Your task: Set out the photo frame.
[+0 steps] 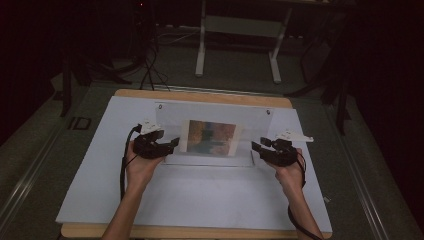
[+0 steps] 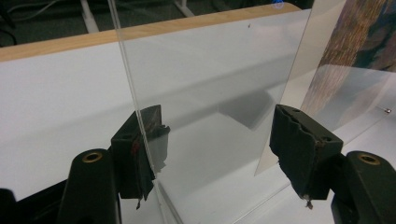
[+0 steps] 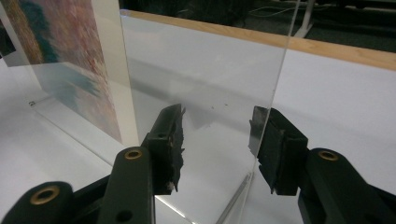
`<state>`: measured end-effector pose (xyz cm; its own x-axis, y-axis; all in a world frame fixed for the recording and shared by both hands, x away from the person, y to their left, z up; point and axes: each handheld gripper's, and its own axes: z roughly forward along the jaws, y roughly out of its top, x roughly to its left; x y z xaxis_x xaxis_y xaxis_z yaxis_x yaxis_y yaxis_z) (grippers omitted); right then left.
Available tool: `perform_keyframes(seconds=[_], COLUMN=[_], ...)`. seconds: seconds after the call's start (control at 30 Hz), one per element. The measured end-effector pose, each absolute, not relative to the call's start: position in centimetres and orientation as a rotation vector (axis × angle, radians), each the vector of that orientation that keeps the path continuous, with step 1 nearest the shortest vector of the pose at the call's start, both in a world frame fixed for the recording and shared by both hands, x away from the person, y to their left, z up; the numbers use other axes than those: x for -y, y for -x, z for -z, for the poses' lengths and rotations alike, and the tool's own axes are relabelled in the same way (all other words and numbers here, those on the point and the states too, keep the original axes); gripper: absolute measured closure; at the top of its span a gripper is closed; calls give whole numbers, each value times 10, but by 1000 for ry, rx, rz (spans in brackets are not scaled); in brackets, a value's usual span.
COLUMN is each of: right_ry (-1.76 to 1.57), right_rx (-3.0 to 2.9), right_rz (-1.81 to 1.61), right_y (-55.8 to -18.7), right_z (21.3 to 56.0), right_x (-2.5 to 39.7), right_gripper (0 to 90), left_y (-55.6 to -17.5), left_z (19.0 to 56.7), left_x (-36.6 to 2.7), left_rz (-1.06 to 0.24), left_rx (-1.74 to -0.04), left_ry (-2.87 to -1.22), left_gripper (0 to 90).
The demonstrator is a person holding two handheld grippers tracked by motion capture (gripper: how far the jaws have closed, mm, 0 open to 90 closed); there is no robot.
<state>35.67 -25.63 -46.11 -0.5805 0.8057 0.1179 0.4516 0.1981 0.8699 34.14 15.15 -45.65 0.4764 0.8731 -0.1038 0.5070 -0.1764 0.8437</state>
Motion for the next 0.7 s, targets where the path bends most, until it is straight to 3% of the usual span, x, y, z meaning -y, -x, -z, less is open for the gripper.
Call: perform_keyframes(seconds=[0.7], right_ry=[-1145], right_rx=[-2107], right_rz=[-1371], right_y=[-348], right_z=[467], right_x=[259], right_gripper=[544], left_y=[-332], left_z=[467], left_x=[-156], left_rz=[-521], left_rx=[-1115], left_ry=[-1797], left_gripper=[360])
